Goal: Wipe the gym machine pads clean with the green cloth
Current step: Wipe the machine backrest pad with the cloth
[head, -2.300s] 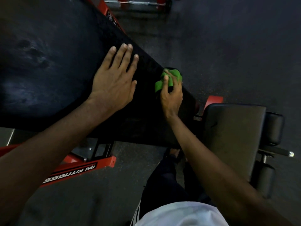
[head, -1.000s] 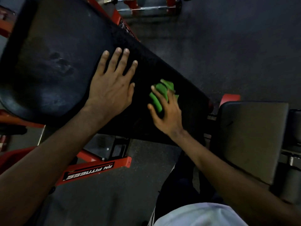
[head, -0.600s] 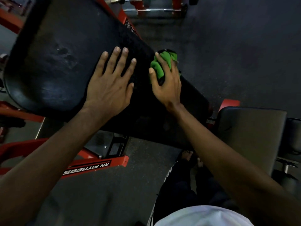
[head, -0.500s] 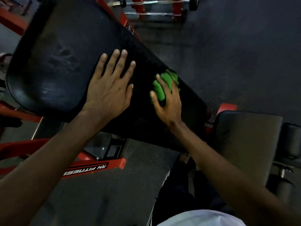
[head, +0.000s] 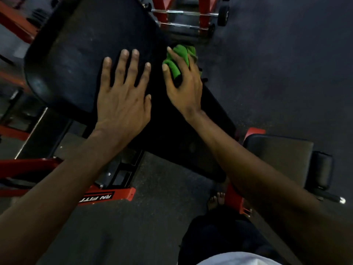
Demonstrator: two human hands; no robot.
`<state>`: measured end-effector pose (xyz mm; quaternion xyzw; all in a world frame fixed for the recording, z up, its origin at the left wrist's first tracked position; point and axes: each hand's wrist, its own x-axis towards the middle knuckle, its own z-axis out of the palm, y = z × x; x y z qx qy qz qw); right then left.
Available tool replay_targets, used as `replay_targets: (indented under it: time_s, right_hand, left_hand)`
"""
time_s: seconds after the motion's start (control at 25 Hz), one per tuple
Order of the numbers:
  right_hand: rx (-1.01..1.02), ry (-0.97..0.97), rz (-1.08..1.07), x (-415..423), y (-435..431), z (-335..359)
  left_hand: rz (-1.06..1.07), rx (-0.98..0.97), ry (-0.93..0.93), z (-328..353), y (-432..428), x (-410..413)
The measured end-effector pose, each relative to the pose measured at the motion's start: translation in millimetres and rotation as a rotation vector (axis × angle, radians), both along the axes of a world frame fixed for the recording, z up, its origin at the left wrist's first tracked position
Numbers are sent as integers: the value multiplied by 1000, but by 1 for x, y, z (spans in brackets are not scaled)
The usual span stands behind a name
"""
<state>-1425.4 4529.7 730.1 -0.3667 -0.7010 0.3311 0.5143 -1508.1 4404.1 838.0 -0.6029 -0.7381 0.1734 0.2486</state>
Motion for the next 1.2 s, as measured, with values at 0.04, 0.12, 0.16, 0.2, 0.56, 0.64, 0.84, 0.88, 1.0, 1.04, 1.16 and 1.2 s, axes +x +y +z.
replay_targets:
  time_s: [0.04, 0.12, 0.16, 0.2, 0.56, 0.64, 0.84, 0.88, 1.0, 1.04, 1.16, 1.2]
  right_hand:
    - [-3, -14, 1, 1, -6, -2]
    - [-43, -33, 13, 13, -25, -24]
    - [-78, -43, 10, 22, -34, -37]
    - [-118, -54, 3, 29, -40, -47]
    - [-61, -2, -54, -1, -11, -3]
    - [-55, -28, -20, 8, -24, -13]
    - [-172, -129, 72, 53, -77, -79]
    - [-219, -134, 60, 56, -80, -82]
    - [-210, -70, 56, 43, -73, -58]
    - [-151, -45, 73, 33, -68, -43]
    - [14, -10, 113, 13, -56, -15]
    - [37, -30, 141, 14, -55, -17]
  left_hand:
    - [-15, 1, 1, 0, -1, -2]
    - [-33, 20, 8, -1, -4, -7]
    - [-43, 25, 19, -2, -4, -8]
    - [-52, 22, 33, -3, -5, -8]
    - [-78, 45, 85, -7, -4, -10]
    - [-78, 45, 93, -8, -3, -11]
    - [-62, 61, 85, -10, -2, -9]
    - [-61, 65, 75, -9, -2, -8]
    - [-49, 69, 60, -8, -1, -7]
    - [-43, 71, 63, -8, -1, -7]
    - [-30, 71, 64, -7, -1, -5]
    - [-22, 73, 59, -6, -1, -4]
